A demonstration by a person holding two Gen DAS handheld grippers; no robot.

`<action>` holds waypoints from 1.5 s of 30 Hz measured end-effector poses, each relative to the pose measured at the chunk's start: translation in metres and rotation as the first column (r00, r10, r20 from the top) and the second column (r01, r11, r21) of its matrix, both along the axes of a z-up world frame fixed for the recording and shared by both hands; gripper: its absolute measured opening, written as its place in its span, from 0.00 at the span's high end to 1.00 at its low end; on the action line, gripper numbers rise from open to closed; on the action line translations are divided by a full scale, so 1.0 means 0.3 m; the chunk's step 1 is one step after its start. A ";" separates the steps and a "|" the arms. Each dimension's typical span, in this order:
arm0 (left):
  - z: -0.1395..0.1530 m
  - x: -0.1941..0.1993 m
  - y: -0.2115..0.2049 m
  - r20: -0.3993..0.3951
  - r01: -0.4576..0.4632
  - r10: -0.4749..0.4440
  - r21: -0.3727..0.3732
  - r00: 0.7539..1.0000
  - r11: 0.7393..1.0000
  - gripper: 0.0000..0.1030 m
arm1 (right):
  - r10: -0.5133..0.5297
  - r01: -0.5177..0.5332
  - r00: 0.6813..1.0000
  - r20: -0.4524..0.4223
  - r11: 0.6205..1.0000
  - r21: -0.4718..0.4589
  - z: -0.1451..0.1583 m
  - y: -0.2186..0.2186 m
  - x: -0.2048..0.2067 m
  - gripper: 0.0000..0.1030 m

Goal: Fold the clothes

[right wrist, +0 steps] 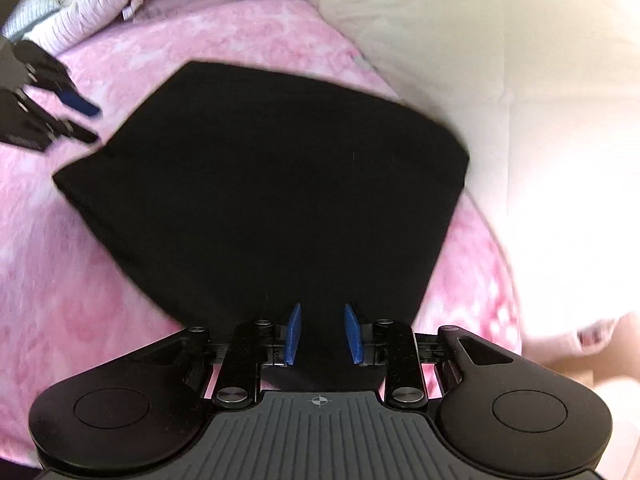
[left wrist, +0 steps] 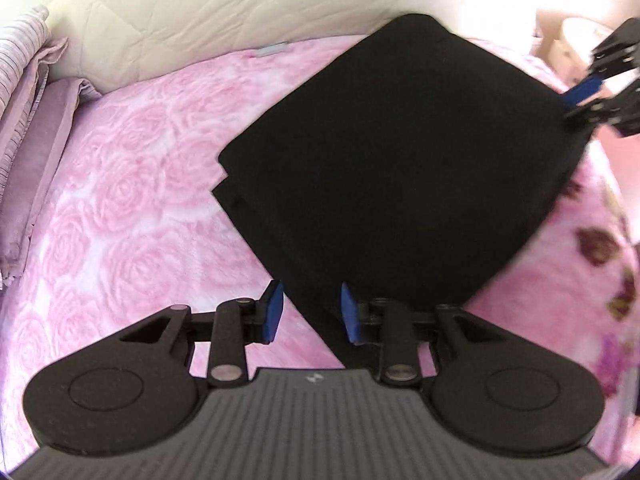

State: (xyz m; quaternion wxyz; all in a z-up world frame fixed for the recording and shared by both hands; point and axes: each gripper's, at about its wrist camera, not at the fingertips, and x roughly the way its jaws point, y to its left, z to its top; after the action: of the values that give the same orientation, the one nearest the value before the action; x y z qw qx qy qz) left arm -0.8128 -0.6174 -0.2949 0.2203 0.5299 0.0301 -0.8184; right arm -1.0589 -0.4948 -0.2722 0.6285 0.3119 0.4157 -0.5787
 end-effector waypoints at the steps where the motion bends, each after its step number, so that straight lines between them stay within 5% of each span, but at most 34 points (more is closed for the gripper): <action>1: -0.003 0.003 0.025 0.007 0.009 -0.009 0.007 1.000 1.000 0.76 | -0.010 0.010 1.000 0.001 1.000 -0.001 -0.017 0.013 -0.001 0.72; 5: -0.086 -0.022 0.063 0.057 0.052 -0.052 -0.006 0.997 0.999 0.79 | -0.030 0.030 0.999 -0.018 0.999 -0.013 -0.041 0.012 0.013 0.72; 16: -0.033 -0.010 0.082 0.032 -0.042 0.043 -0.052 0.999 0.998 0.74 | -0.064 0.063 0.998 -0.008 0.997 -0.052 -0.008 0.086 0.029 0.71; 18: -0.004 0.003 0.090 0.015 -0.081 0.082 -0.046 0.997 0.996 0.71 | -0.102 0.101 0.995 0.002 0.993 -0.065 0.029 0.120 0.021 0.68; 21: 0.036 0.048 0.126 -0.030 -0.170 0.169 -0.003 0.985 0.986 0.54 | -0.157 0.157 0.987 0.022 0.986 -0.052 0.059 0.190 0.019 0.48; 26: 0.106 0.152 0.219 -0.110 -0.323 0.330 0.073 0.938 0.943 0.27 | -0.288 0.287 0.955 0.065 0.958 0.017 0.070 0.283 0.062 0.40; 31: 0.246 0.266 0.303 -0.259 -0.436 0.506 0.282 0.823 0.855 0.23 | -0.394 0.397 0.910 0.127 0.918 0.004 0.183 0.370 0.156 0.36; 33: 0.315 0.298 0.373 -0.287 -0.422 0.506 0.308 0.813 0.853 0.23 | -0.416 0.422 0.898 0.145 0.906 -0.018 0.244 0.391 0.209 0.36; 38: 0.458 0.338 0.495 -0.336 -0.356 0.435 0.273 0.835 0.894 0.23 | -0.444 0.457 0.882 0.158 0.887 -0.060 0.412 0.446 0.314 0.35; 45: 0.617 0.396 0.629 -0.343 -0.408 0.452 0.196 0.823 0.892 0.23 | -0.461 0.477 0.872 0.165 0.875 -0.079 0.582 0.557 0.398 0.35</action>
State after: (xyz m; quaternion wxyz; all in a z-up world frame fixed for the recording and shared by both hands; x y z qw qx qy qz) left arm -0.6941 -0.4286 -0.1099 0.3587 0.3523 0.2375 -0.8311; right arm -0.9395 -0.3277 -0.0975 0.5140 0.4060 0.2475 -0.7139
